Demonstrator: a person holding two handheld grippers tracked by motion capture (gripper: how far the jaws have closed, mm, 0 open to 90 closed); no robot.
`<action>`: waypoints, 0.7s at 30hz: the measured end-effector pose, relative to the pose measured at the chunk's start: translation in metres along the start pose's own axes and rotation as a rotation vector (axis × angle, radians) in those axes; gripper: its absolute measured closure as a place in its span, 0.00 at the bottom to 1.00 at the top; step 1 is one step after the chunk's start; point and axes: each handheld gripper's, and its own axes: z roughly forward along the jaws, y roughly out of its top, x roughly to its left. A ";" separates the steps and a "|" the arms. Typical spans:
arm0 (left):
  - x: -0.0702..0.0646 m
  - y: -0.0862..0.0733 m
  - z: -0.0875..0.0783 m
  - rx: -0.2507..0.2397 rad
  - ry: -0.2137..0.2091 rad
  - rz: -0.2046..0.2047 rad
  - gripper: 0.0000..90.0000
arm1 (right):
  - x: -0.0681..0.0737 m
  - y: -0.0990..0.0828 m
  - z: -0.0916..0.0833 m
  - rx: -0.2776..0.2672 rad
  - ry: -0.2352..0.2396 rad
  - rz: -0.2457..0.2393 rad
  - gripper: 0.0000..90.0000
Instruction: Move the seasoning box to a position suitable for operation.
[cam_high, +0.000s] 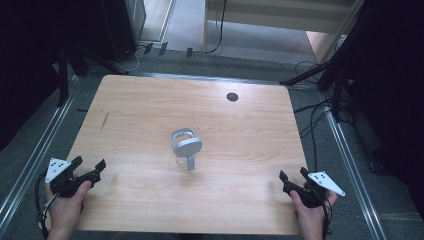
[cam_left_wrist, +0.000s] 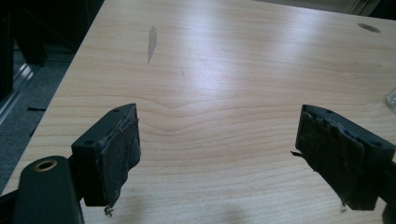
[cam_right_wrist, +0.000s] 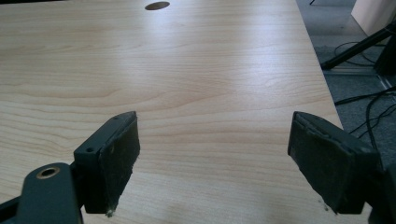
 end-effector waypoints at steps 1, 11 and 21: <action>0.000 0.000 0.000 0.001 0.002 -0.005 0.16 | 0.000 0.000 0.000 0.003 -0.006 -0.005 0.19; -0.001 -0.001 -0.004 -0.024 -0.029 0.005 0.54 | 0.012 0.007 -0.006 -0.024 -0.025 0.050 0.74; -0.023 0.012 -0.001 0.025 -0.186 -0.017 1.00 | 0.073 0.024 -0.004 -0.043 0.152 0.016 1.00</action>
